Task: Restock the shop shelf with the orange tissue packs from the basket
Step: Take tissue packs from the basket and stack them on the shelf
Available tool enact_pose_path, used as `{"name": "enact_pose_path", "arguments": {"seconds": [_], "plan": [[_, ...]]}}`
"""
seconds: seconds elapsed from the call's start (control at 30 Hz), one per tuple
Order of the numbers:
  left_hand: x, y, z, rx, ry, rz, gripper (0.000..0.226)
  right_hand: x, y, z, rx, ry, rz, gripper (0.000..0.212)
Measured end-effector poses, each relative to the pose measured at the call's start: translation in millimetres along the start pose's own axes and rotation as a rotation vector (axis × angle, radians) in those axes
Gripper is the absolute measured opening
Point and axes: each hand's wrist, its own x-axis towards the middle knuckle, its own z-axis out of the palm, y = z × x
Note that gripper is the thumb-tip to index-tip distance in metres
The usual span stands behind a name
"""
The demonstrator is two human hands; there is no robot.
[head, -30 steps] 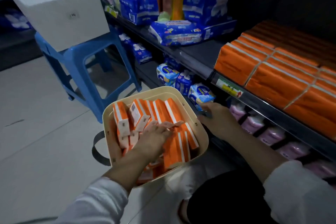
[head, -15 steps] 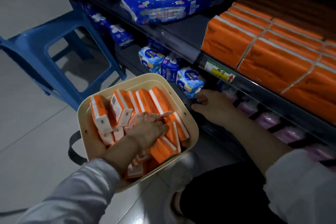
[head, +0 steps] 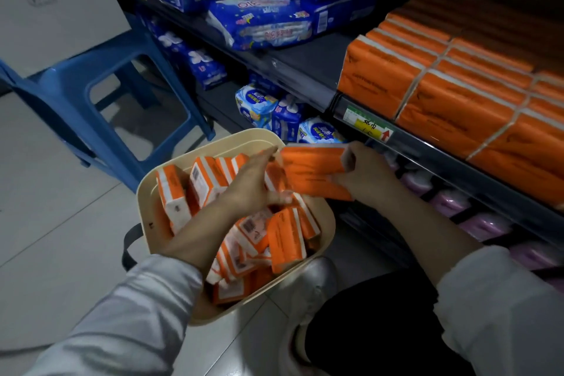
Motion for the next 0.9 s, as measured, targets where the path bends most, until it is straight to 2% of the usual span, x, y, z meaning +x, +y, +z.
{"name": "enact_pose_path", "arguments": {"seconds": [0.07,0.13,0.27,0.33,0.43,0.57,0.63,0.73,0.8,0.9], "plan": [[0,-13,23,0.104,-0.123,-0.101,0.096,5,6,-6,0.042,0.087,0.058,0.037],[0,-26,45,0.270,-0.243,-0.086,0.091,10,11,-8,0.111,0.140,0.099,0.037],[4,-34,68,0.727,-0.329,0.163,0.073,17,16,-9,0.202,0.152,0.154,0.037],[7,-32,74,0.852,-0.314,0.264,0.057,20,16,-10,0.211,0.136,0.171,0.037],[10,-40,87,0.967,-0.375,0.360,0.051,24,18,-10,0.213,0.123,0.184,0.036],[6,-44,90,1.037,-0.317,0.343,0.059,27,16,-10,0.192,0.126,0.204,0.036],[2,-44,86,1.028,-0.267,0.348,0.056,26,14,-9,0.201,0.127,0.208,0.035],[-5,-44,71,0.990,-0.131,0.350,0.057,23,11,-9,0.231,0.135,0.211,0.035],[-9,-43,56,0.944,-0.122,0.265,0.063,20,9,-9,0.259,0.152,0.202,0.035],[-13,-40,32,0.767,-0.159,0.034,0.057,11,3,-11,0.273,0.179,0.172,0.036]]}}
